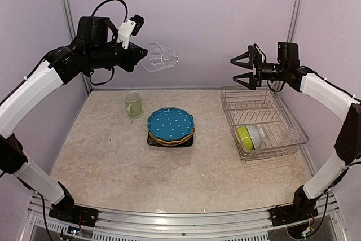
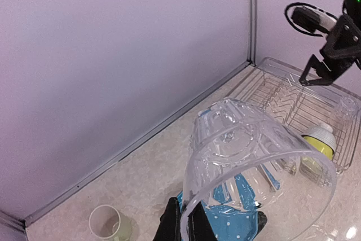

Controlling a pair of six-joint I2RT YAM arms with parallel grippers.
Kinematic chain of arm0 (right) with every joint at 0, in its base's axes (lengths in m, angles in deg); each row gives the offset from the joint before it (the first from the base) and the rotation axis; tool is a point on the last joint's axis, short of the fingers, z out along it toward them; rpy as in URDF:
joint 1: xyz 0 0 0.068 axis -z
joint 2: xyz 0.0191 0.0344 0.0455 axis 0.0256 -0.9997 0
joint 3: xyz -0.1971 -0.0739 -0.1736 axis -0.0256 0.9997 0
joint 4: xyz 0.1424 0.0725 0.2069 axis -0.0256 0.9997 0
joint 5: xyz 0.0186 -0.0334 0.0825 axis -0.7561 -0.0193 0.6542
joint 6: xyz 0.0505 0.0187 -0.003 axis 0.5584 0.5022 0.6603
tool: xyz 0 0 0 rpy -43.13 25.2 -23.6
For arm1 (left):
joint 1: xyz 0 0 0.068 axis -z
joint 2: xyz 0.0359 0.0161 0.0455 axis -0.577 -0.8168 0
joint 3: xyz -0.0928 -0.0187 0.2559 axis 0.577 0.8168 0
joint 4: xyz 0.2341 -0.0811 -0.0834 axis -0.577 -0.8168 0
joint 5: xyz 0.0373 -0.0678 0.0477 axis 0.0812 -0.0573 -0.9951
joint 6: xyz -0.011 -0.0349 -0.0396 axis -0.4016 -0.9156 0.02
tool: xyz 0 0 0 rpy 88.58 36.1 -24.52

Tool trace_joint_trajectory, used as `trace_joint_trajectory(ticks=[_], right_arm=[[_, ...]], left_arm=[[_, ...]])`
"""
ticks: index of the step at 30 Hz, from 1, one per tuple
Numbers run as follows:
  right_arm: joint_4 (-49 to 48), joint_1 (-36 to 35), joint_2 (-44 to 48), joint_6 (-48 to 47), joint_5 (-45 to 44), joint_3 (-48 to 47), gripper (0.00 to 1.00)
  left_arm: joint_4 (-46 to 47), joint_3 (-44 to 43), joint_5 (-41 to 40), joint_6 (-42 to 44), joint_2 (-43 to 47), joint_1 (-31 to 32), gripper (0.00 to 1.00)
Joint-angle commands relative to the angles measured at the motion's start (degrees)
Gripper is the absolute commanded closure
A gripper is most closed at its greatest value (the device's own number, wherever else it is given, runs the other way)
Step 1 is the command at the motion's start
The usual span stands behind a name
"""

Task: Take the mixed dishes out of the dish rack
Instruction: Place the cup at the corner of the board.

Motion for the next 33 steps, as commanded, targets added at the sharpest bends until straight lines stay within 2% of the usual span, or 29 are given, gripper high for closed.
trace_joint_trajectory(ticks=[1, 10, 15, 21, 29, 33], right_arm=[[9.84, 1.05, 1.21, -7.75, -4.44, -2.49, 0.01], [21.35, 2.07, 0.17, -16.64, -9.54, -7.30, 0.01], [23.81, 2.19, 0.23, -18.67, -11.18, -7.76, 0.01], [25.09, 2.36, 0.53, -19.55, -12.57, -7.03, 0.01], [25.90, 2.67, 0.55, -19.99, -13.78, -6.59, 0.01], [25.77, 2.85, 0.76, -19.75, -14.29, -5.97, 0.01]], left_arm=[[-5.66, -2.70, -4.68, -17.99, 3.40, -7.20, 1.00], [-21.21, -5.91, 0.40, -40.44, 0.34, -28.53, 1.00], [-24.04, -4.53, 8.92, -48.02, -2.23, -37.48, 1.00], [-26.91, -5.38, 7.16, -52.28, -7.34, -39.63, 1.00], [-35.47, -13.98, -0.78, -56.54, -19.42, -39.69, 1.00], [-38.07, -18.13, -2.00, -58.14, -25.82, -39.62, 1.00]])
